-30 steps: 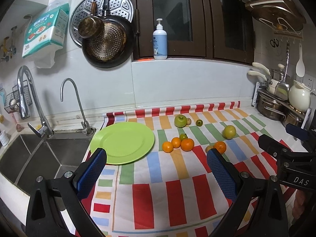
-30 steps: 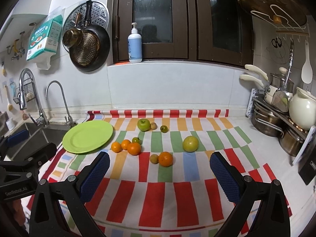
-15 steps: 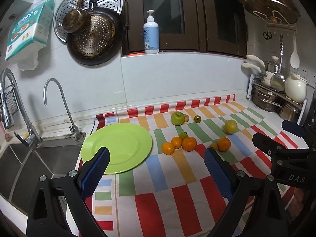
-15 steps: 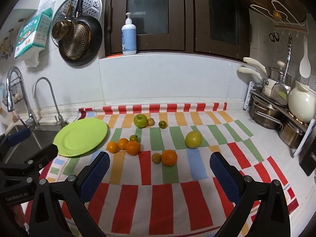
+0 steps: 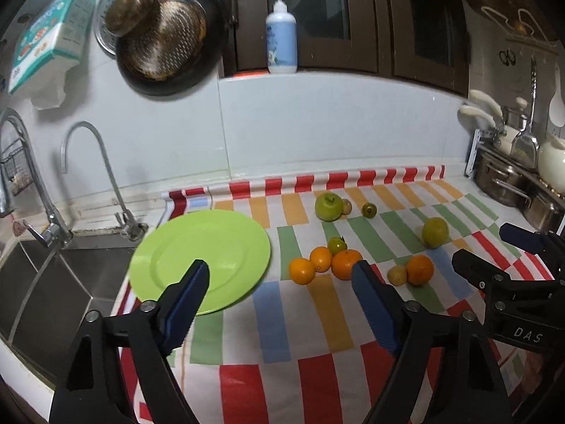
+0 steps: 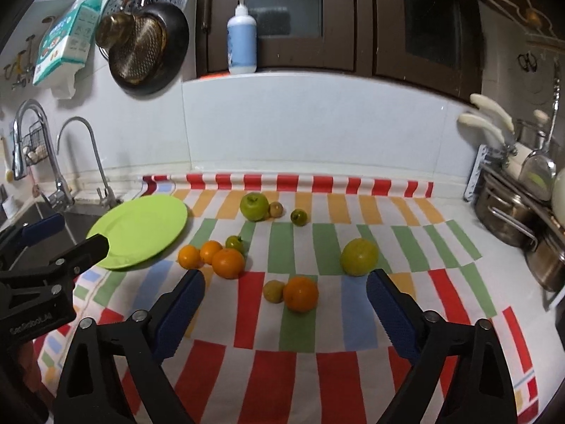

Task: Organize fruits
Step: 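Move the left tool to a small tangerine while the right tool reaches a large orange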

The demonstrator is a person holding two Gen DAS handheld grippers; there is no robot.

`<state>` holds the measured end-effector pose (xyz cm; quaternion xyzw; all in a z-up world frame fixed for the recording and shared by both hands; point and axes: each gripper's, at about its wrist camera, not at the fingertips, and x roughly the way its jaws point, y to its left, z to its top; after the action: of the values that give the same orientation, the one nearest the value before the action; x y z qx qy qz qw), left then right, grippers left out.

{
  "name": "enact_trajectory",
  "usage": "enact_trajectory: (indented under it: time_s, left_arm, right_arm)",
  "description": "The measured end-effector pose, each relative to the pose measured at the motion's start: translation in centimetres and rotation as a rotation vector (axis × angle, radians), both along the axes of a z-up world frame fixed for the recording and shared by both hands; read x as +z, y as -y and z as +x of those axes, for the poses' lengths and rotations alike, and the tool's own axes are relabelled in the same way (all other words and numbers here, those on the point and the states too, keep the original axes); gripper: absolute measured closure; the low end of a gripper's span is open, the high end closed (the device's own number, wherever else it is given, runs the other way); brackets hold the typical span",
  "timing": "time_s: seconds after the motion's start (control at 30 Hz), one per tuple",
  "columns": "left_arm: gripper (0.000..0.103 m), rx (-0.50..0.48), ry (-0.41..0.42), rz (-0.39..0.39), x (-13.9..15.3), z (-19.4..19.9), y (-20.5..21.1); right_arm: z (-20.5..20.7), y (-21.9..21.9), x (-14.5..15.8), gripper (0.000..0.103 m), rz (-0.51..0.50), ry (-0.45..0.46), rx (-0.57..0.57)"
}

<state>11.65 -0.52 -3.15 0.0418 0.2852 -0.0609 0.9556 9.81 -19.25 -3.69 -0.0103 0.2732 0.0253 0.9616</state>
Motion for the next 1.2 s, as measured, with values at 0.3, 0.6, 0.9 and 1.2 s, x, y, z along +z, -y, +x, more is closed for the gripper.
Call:
enact_trajectory:
  time_s: [0.3,0.6,0.9,1.2]
  left_arm:
    - [0.035,-0.034,-0.083,0.027,-2.7,4.5,1.1]
    - [0.047,-0.055,-0.170,0.030,-5.7,7.9,1.9]
    - [0.053,-0.073,-0.224,0.054,-7.8,9.9,2.8]
    - [0.059,-0.091,-0.256,0.053,-9.0,11.5,3.3]
  right_arm:
    - [4.2,1.1,-2.9,0.024,0.044,-0.099,-0.019]
    - [7.0,1.6,-5.8,0.036,0.074,-0.199,-0.018]
    - [8.3,2.3,-7.2,0.044,0.084,-0.238,-0.034]
    - [8.9,2.5,-8.0,0.055,0.099,-0.269,-0.030]
